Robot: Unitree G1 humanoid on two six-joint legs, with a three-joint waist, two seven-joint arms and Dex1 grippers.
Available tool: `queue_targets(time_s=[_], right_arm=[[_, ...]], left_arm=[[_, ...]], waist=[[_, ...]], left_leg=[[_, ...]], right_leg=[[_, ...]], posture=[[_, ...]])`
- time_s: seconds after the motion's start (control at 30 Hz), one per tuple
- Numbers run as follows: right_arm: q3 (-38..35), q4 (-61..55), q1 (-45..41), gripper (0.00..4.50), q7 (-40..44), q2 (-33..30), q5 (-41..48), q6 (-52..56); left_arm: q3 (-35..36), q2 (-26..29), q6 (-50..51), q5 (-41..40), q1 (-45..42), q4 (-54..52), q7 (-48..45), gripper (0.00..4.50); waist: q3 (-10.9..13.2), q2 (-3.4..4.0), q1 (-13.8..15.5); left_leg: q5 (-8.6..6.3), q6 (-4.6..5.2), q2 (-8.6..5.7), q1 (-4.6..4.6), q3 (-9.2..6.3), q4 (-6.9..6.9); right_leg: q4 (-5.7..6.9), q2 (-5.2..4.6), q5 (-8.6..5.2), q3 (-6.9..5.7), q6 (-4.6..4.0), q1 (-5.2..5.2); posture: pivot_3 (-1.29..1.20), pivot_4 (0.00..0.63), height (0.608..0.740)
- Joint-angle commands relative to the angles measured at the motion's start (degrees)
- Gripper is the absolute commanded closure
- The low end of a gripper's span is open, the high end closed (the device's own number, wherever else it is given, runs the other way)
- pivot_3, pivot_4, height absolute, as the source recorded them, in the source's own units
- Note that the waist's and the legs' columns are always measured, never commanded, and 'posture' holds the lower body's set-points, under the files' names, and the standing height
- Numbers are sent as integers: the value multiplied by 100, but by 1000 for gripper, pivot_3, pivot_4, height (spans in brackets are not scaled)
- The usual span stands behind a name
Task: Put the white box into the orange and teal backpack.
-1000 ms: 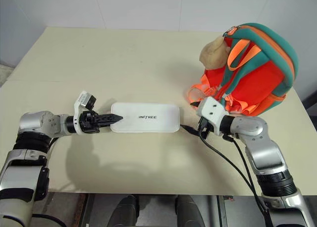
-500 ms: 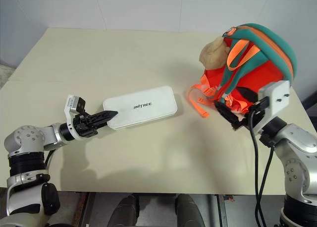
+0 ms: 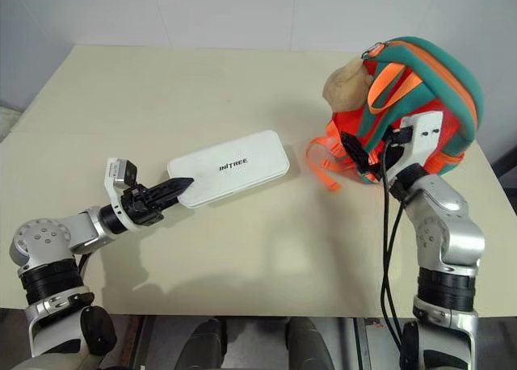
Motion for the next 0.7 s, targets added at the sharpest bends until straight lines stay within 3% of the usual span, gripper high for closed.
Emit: queue_targets(time_s=[0.03, 0.23, 0.3, 0.53, 0.7], right_arm=[[31, 319, -376, 0, -211, 118, -155, -396], [30, 803, -667, 0, -397, 264, -337, -885], [-23, 890, -794, 375, -499, 366, -324, -1081], [96, 483, -745, 2610, -216, 367, -44, -931], [172, -517, -597, 4343, -55, 416, 643, -205]], left_arm=[[218, -31, 29, -395, 88, -313, 111, 3174], [287, -68, 34, -657, 235, -473, 359, 3174], [288, -79, 3, -711, 274, -497, 418, 3174], [295, -30, -141, -921, 396, -532, 554, 3174], [423, 343, -528, -867, 405, -285, 517, 3174]], waist=[[0, 0, -2], [0, 1, -4], [1, 1, -11], [2, 3, -79], [4, 7, -112]], left_leg=[[0, 0, 0, -1, 0, 0], [1, -4, 0, -2, 0, -2], [0, -4, 0, -1, 0, -2], [2, -7, 0, -1, 0, -7], [3, -9, 2, -1, 0, -17]], right_leg=[[0, -1, 0, 0, 0, 0], [-4, -1, 0, 0, 0, -1], [-3, 0, 0, 0, 0, -1], [-5, -1, 0, 0, 0, -1], [-7, 1, -1, 0, -1, -7]], posture=[[0, 150, 740], [0, 150, 740], [0, 150, 740], [0, 150, 740], [0, 150, 740]])
